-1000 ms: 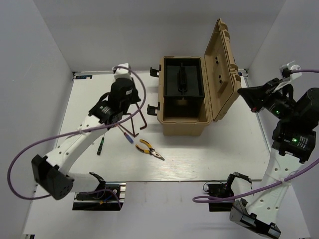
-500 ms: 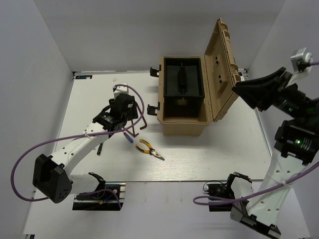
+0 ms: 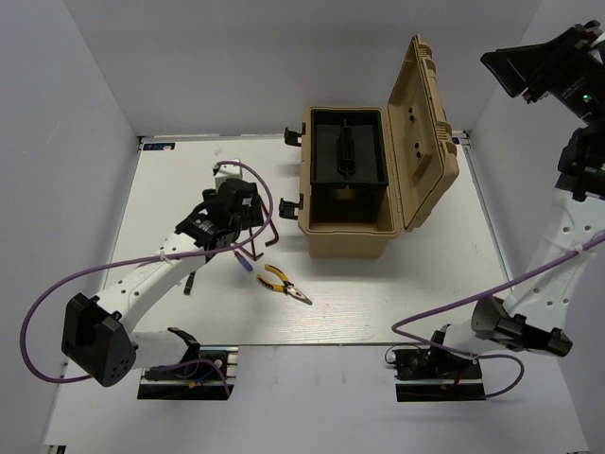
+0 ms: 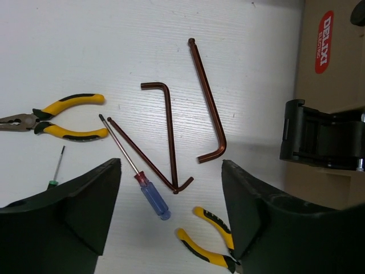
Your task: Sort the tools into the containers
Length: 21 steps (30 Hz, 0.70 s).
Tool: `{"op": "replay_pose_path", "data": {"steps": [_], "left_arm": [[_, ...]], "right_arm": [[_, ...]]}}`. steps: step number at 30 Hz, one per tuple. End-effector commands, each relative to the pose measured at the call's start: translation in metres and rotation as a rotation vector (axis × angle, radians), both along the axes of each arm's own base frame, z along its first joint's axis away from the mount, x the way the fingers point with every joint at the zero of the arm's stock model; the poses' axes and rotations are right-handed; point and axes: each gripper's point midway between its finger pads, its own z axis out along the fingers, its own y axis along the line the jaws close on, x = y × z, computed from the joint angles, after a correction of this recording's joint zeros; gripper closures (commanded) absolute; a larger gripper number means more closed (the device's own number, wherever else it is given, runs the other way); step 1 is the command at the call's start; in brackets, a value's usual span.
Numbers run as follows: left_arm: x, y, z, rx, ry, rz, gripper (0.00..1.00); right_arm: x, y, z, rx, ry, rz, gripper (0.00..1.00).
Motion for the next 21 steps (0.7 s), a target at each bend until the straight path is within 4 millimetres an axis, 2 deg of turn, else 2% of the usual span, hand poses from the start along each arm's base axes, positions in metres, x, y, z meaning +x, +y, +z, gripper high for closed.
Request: {"op": "replay_pose_path", "data": {"steps": [1, 2, 3, 5, 6, 10, 12, 14, 15, 16, 17, 19, 20, 21], "left_arm": [[-0.002, 0.010, 0.013, -0.002, -0.037, 0.037, 0.17], [-0.003, 0.011, 0.009, 0.003, -0.029, 0.037, 0.15], [-0.004, 0.013, 0.008, 0.013, -0.025, 0.044, 0.13], [-0.004, 0.013, 0.008, 0.013, -0.025, 0.044, 0.13], [-0.004, 0.013, 0.008, 0.013, -0.025, 0.044, 0.13], [-0.006, 0.014, 0.004, 0.018, -0.017, 0.044, 0.13], [-0.006, 0.014, 0.004, 0.018, -0.017, 0.044, 0.13], [-0.007, 0.015, 0.000, 0.024, -0.010, 0.044, 0.13], [-0.007, 0.015, 0.000, 0.024, -0.010, 0.044, 0.13], [-0.006, 0.014, -0.002, 0.029, -0.002, 0.044, 0.13], [-0.006, 0.014, -0.002, 0.029, -0.002, 0.044, 0.13], [-0.005, 0.015, -0.005, 0.031, 0.002, 0.056, 0.13], [-0.005, 0.015, -0.005, 0.031, 0.002, 0.056, 0.12], [-0.005, 0.014, -0.008, 0.029, 0.009, 0.061, 0.12]], "right_arm": [[0.032, -0.017, -0.015, -0.043, 0.013, -0.160, 0.52], [0.052, -0.027, -0.028, -0.028, 0.063, -0.232, 0.51], [0.057, -0.025, -0.033, -0.101, 0.027, -0.256, 0.51], [0.073, -0.034, -0.039, -0.129, 0.024, -0.349, 0.51], [0.084, -0.034, -0.052, -0.174, 0.043, -0.432, 0.51], [0.098, -0.033, -0.061, -0.356, -0.026, -0.573, 0.53], [0.100, -0.023, -0.069, -0.398, -0.023, -0.619, 0.53], [0.099, 0.002, -0.087, -0.491, -0.028, -0.594, 0.53], [0.092, 0.009, -0.087, -0.506, -0.046, -0.584, 0.53], [0.090, 0.037, -0.096, -0.540, -0.072, -0.530, 0.53], [0.087, 0.043, -0.109, -0.588, -0.073, -0.517, 0.53], [0.075, 0.058, -0.110, -0.621, -0.116, -0.472, 0.53], [0.070, 0.086, -0.133, -0.663, -0.112, -0.377, 0.51], [0.063, 0.094, -0.140, -0.682, -0.115, -0.332, 0.48]]}}
